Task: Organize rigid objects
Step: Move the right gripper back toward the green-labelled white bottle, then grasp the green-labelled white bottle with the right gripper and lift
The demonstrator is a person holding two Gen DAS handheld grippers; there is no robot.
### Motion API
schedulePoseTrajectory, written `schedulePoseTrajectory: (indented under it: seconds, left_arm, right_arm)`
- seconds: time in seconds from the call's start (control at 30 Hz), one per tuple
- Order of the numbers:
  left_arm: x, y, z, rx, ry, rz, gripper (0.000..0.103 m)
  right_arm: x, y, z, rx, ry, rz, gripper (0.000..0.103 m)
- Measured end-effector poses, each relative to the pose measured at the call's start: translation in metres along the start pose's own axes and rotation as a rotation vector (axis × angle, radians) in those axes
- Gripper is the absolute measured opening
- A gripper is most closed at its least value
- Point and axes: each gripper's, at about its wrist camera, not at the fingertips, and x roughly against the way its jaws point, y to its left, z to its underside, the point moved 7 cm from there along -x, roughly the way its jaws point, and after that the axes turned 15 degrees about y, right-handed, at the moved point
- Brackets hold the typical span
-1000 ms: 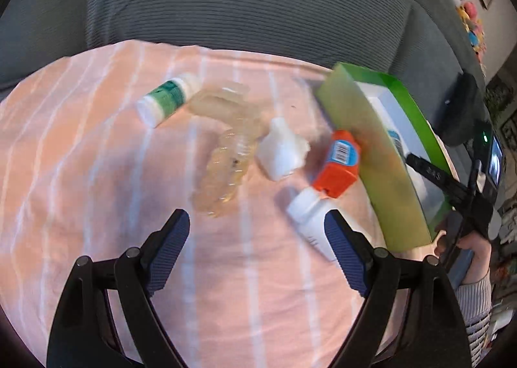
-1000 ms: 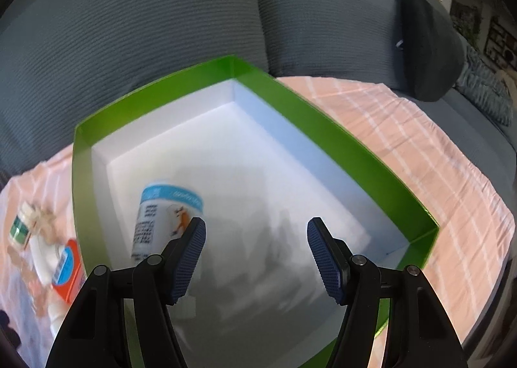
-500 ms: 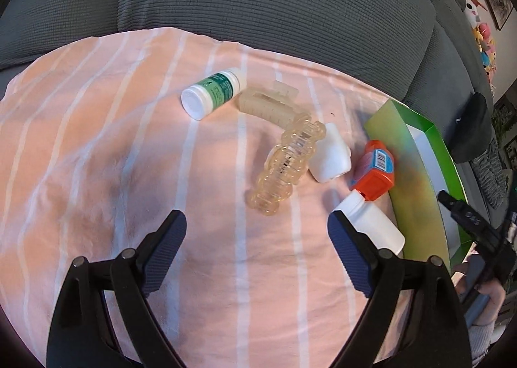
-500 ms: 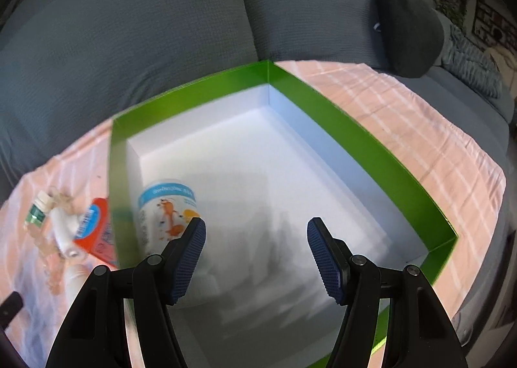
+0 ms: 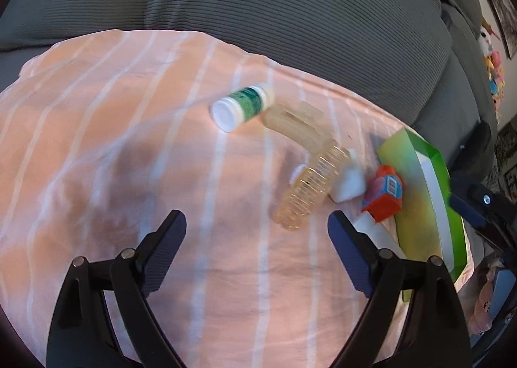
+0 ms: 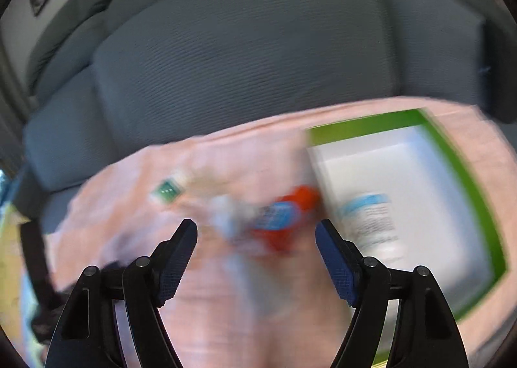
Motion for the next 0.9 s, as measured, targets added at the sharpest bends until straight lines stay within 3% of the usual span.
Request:
schedulePoseTrajectory:
  seconds: [0.1,0.2,0.4,0.57,0.67,0.77,0.9]
  left_arm:
    - [0.007,0.014,-0.002,0.043,-0.014,0.020,0.089]
    - [0.010,0.029,-0.001,0.098,-0.028,0.028,0.089]
    - [0.016,0.061,-0.004,0.183,-0.066,-0.019,0.089]
    - [0.029,0.079,-0.005,0.237,-0.081,-0.021,0.089]
    - [0.033,0.080,-0.004,0.249,-0.087,-0.005,0.089]
    - [0.036,0.075,-0.005,0.231,-0.089,-0.002,0.089]
    - [0.037,0.070,-0.005,0.226,-0.091,0.012,0.089]
  right_arm:
    - [-0.024,0.034,-0.016,0.013,0.080,-0.110,0.077]
    - [-0.046,0.062,-0.031,0.017,0.119,-0.147,0.077]
    - [-0.111,0.107,-0.053,-0.047,0.285,-0.252,0.077]
    - [-0.162,0.136,-0.067,-0.041,0.340,-0.187,0.066]
    - [-0.192,0.138,-0.073,-0.063,0.366,-0.109,0.053]
    - [-0.213,0.132,-0.078,-0.067,0.387,-0.016,0.053]
    - [-0.228,0.133,-0.075,-0.058,0.409,-0.018,0.051]
